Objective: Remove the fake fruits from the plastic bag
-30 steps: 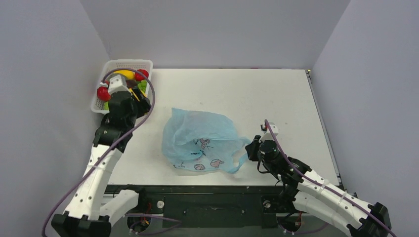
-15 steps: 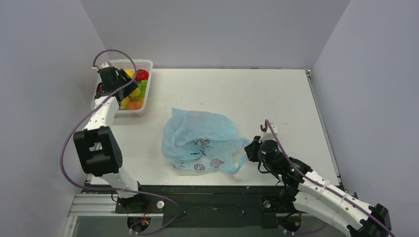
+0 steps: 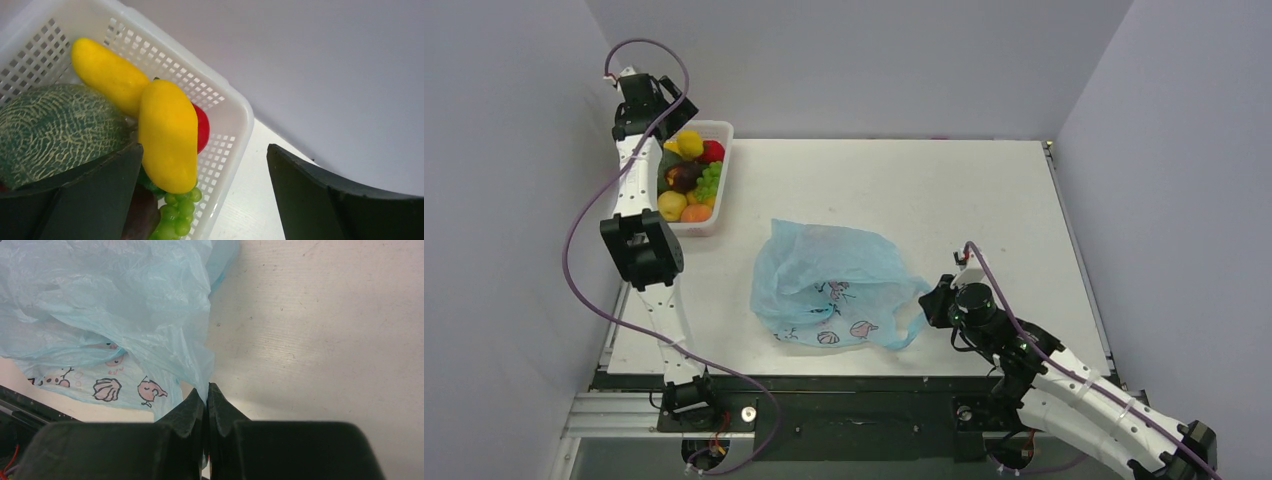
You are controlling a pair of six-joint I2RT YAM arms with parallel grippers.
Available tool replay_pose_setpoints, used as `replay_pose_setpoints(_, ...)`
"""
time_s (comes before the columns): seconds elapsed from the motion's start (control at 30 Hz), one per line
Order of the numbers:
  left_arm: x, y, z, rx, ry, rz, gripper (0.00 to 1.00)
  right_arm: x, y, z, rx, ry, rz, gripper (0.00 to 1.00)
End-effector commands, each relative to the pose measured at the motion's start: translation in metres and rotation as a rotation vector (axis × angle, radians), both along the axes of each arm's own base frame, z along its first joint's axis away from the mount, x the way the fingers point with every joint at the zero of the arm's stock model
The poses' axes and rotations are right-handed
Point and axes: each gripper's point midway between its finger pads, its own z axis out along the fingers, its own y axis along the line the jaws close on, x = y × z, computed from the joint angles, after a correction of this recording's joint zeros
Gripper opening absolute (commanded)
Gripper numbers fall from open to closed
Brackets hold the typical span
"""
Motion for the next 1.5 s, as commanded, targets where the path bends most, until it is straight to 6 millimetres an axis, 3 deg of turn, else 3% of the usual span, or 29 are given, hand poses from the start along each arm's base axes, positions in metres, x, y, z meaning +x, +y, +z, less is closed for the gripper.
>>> replay_pose_setpoints(0.0,-0.026,0.014,0.009,-0.006,0.072,0.058,0.95,0.006,-0.002,0.022,0.025,-0.05,-0.013,0.0)
replay_pose_setpoints(0.1,-0.041,0.009,0.02,-0.027,0.046,0.051,0.95,0.007,-0.001,0.024,0.02,-0.055,-0.007,0.0)
replay_pose_setpoints(0.17,-0.059,-0.004,0.023,-0.067,0.035,0.016,0.95,0.007,0.003,0.025,0.015,-0.056,0.011,0.0)
replay_pose_setpoints(0.2,-0.077,-0.017,0.021,-0.098,0.042,-0.017,0.94,0.007,0.005,0.025,0.009,-0.054,0.027,0.0)
replay_pose_setpoints(0.23,-0.08,-0.022,0.025,-0.118,0.004,-0.026,0.94,0.008,0.007,0.026,0.01,-0.056,0.034,0.0)
replay_pose_setpoints(0.27,-0.103,-0.035,0.02,-0.148,0.01,-0.06,0.94,0.008,0.009,0.026,0.009,-0.053,0.046,0.0)
replay_pose_setpoints(0.3,-0.109,-0.041,0.028,-0.166,-0.037,-0.075,0.94,0.008,0.011,0.027,0.012,-0.055,0.055,0.0)
replay_pose_setpoints(0.33,-0.135,-0.055,0.021,-0.198,-0.03,-0.108,0.94,0.007,0.013,0.028,0.014,-0.055,0.072,0.0)
replay_pose_setpoints(0.37,-0.139,-0.065,0.03,-0.219,-0.082,-0.134,0.94,0.007,0.015,0.029,0.02,-0.06,0.081,0.0)
replay_pose_setpoints(0.4,-0.164,-0.082,0.024,-0.252,-0.08,-0.184,0.94,0.006,0.017,0.03,0.024,-0.062,0.095,0.0)
replay_pose_setpoints(0.43,-0.179,-0.098,0.006,-0.272,-0.055,-0.214,0.94,0.006,0.02,0.032,0.033,-0.066,0.106,0.0)
replay_pose_setpoints(0.47,-0.195,-0.109,0.025,-0.262,-0.098,-0.247,0.94,0.005,0.022,0.032,0.036,-0.066,0.117,0.0)
replay_pose_setpoints(0.5,-0.212,-0.127,0.005,-0.271,-0.051,-0.278,0.94,0.005,0.023,0.032,0.04,-0.068,0.122,0.0)
replay_pose_setpoints(0.53,-0.228,-0.137,0.022,-0.251,-0.099,-0.301,0.94,0.004,0.025,0.032,0.044,-0.064,0.132,0.0)
replay_pose_setpoints(0.57,-0.244,-0.155,0.007,-0.249,-0.065,-0.34,0.94,0.003,0.027,0.033,0.051,-0.062,0.143,0.0)
replay_pose_setpoints(0.6,-0.259,-0.158,0.022,-0.217,-0.109,-0.331,0.94,0.003,0.028,0.031,0.053,-0.056,0.146,0.0)
replay_pose_setpoints(0.63,-0.276,-0.179,0.011,-0.212,-0.072,-0.374,0.94,0.002,0.03,0.032,0.061,-0.056,0.153,0.0)
replay_pose_setpoints(0.67,-0.289,-0.184,0.023,-0.189,-0.112,-0.378,0.94,0.002,0.031,0.029,0.064,-0.05,0.152,0.0)
replay_pose_setpoints(0.7,-0.305,-0.202,0.012,-0.187,-0.082,-0.421,0.94,-0.002,0.034,0.027,0.077,-0.039,0.171,0.0)
replay_pose_setpoints(0.77,-0.334,-0.225,0.017,-0.199,-0.102,-0.487,0.93,-0.004,0.036,0.026,0.091,-0.033,0.18,0.0)
replay_pose_setpoints(0.87,-0.365,-0.259,0.002,-0.238,-0.061,-0.568,0.89,-0.005,0.038,0.026,0.106,-0.031,0.185,0.0)
replay_pose_setpoints(0.93,-0.4,-0.296,-0.018,-0.25,-0.008,-0.682,0.86,-0.007,0.04,0.026,0.117,-0.028,0.192,0.0)
replay_pose_setpoints(1.13,-0.471,-0.357,-0.027,-0.233,-0.037,-0.868,0.79,-0.011,0.042,0.028,0.144,-0.019,0.203,0.0)
replay_pose_setpoints(1.27,-0.488,-0.381,-0.032,-0.17,-0.036,-0.918,0.72,-0.016,0.05,0.029,0.182,-0.008,0.233,0.0)
replay_pose_setpoints(1.3,-0.486,-0.386,-0.04,-0.138,-0.019,-0.913,0.7,-0.018,0.053,0.03,0.193,-0.007,0.243,0.0)
replay_pose_setpoints(1.33,-0.486,-0.391,-0.036,-0.122,-0.023,-0.92,0.66,-0.02,0.054,0.031,0.197,-0.005,0.25,0.0)
replay_pose_setpoints(1.43,-0.467,-0.389,-0.049,0.001,0.003,-0.821,0.52,-0.025,0.058,0.032,0.191,-0.001,0.268,0.0)
replay_pose_setpoints(1.47,-0.462,-0.392,-0.044,0.014,-0.012,-0.808,0.49,-0.025,0.058,0.034,0.189,-0.007,0.265,0.0)
